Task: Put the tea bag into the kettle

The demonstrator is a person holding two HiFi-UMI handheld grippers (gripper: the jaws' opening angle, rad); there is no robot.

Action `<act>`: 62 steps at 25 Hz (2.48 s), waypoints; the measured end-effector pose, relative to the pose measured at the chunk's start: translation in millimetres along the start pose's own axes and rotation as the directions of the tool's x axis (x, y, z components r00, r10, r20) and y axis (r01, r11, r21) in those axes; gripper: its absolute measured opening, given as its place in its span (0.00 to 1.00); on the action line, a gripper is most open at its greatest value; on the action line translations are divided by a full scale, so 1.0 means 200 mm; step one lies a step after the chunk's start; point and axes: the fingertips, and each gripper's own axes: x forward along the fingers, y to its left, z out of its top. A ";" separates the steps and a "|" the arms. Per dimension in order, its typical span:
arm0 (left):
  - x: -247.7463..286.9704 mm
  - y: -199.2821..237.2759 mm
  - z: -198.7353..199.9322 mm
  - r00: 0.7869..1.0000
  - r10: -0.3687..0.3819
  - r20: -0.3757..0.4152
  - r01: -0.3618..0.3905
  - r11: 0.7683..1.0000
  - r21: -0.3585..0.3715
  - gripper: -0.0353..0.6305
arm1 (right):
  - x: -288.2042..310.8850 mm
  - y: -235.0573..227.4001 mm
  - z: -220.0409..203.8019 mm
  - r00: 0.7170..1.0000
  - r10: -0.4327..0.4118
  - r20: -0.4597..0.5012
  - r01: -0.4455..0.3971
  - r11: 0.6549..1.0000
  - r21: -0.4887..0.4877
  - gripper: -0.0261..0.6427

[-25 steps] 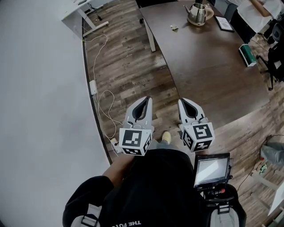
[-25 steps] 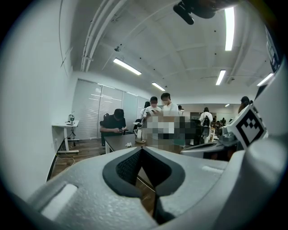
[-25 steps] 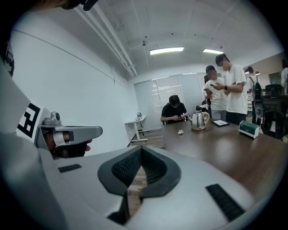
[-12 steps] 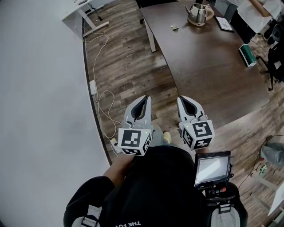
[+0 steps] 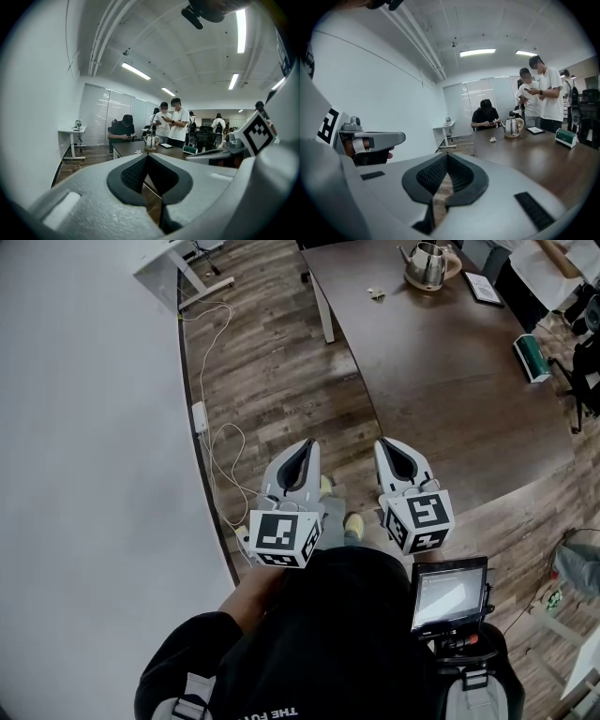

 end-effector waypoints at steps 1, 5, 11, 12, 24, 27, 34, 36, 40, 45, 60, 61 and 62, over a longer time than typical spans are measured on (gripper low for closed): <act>0.01 0.01 0.00 1.000 0.001 -0.003 -0.001 1.000 -0.003 0.06 | 0.01 0.00 0.00 1.000 0.002 -0.003 -0.002 1.000 0.001 0.05; 0.07 0.04 0.00 1.000 0.001 -0.019 -0.001 1.000 -0.011 0.06 | 0.07 -0.01 0.00 1.000 0.015 -0.025 -0.015 1.000 0.011 0.05; 0.18 0.11 -0.01 0.999 0.000 -0.038 -0.001 1.000 -0.021 0.06 | 0.20 -0.04 0.00 0.999 0.020 -0.050 -0.019 1.000 0.021 0.05; 0.20 0.13 0.00 0.999 0.001 -0.040 -0.001 1.000 -0.020 0.06 | 0.23 -0.05 0.01 0.998 0.020 -0.053 -0.019 1.000 0.022 0.05; 0.49 0.33 0.08 0.998 -0.029 -0.050 0.028 0.999 -0.021 0.06 | 0.52 -0.17 0.15 0.998 -0.014 -0.053 0.016 0.999 0.034 0.05; 0.57 0.39 0.10 0.998 -0.036 -0.046 0.035 0.999 -0.027 0.06 | 0.61 -0.20 0.19 0.998 -0.026 -0.054 0.028 0.999 0.032 0.05; 0.71 0.58 0.14 0.999 -0.028 -0.038 0.026 0.998 -0.053 0.06 | 0.79 -0.23 0.27 0.997 -0.045 -0.070 0.046 0.999 0.010 0.05; 0.75 0.64 0.15 0.999 -0.023 -0.034 0.021 0.998 -0.057 0.06 | 0.84 -0.23 0.29 0.996 -0.050 -0.074 0.050 0.999 -0.002 0.05; 0.80 0.73 0.19 1.000 -0.021 -0.023 0.020 0.998 -0.065 0.06 | 0.93 -0.23 0.34 0.995 -0.062 -0.076 0.061 0.998 -0.011 0.05; 0.84 0.85 0.22 1.000 -0.022 -0.015 0.021 0.998 -0.064 0.06 | 1.05 -0.20 0.40 0.995 -0.066 -0.070 0.065 0.998 -0.023 0.05; 0.89 1.01 0.24 0.999 -0.045 0.016 0.046 0.996 -0.079 0.06 | 1.18 -0.18 0.50 0.992 -0.115 -0.048 0.112 0.992 -0.060 0.05; 0.89 1.03 0.24 0.999 -0.040 0.019 0.041 0.996 -0.079 0.06 | 1.19 -0.17 0.51 0.992 -0.114 -0.045 0.111 0.992 -0.063 0.05; 0.89 1.05 0.24 0.999 -0.035 0.022 0.036 0.996 -0.080 0.06 | 1.21 -0.16 0.51 0.993 -0.112 -0.043 0.110 0.992 -0.066 0.05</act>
